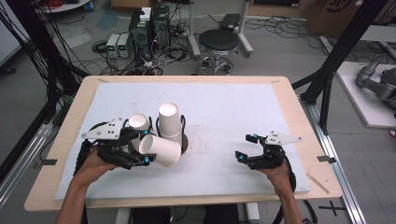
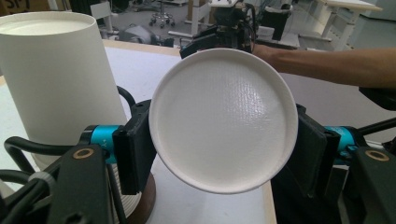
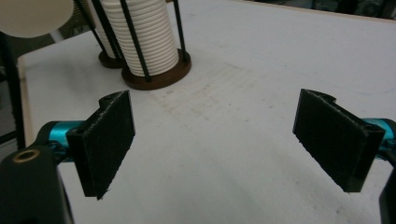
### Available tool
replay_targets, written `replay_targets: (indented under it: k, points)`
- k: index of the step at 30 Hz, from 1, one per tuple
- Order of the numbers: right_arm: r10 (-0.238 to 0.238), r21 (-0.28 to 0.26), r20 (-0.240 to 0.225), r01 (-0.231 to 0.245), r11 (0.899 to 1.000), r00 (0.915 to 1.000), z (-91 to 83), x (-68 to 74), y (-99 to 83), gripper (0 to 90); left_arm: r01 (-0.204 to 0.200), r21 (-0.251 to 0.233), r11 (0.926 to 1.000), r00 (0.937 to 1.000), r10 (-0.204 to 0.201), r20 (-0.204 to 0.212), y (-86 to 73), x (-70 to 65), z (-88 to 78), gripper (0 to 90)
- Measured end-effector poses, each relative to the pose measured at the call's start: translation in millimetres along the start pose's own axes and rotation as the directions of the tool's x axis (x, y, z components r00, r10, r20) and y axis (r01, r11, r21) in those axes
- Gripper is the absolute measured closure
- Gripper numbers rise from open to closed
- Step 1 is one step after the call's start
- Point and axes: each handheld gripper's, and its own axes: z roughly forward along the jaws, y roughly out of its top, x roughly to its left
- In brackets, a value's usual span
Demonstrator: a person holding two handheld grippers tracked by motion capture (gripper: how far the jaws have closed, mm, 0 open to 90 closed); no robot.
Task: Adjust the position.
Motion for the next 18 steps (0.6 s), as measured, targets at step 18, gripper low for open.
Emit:
replay_targets:
  k: [18]
  points:
    - [-0.073,-0.018,-0.168,0.072,0.997,0.9831,11.2,17.5,37.6,13.1,0.009,-0.04,0.9992,0.9998,-0.008,0.016,-1.4,-1.4,18.0,32.8]
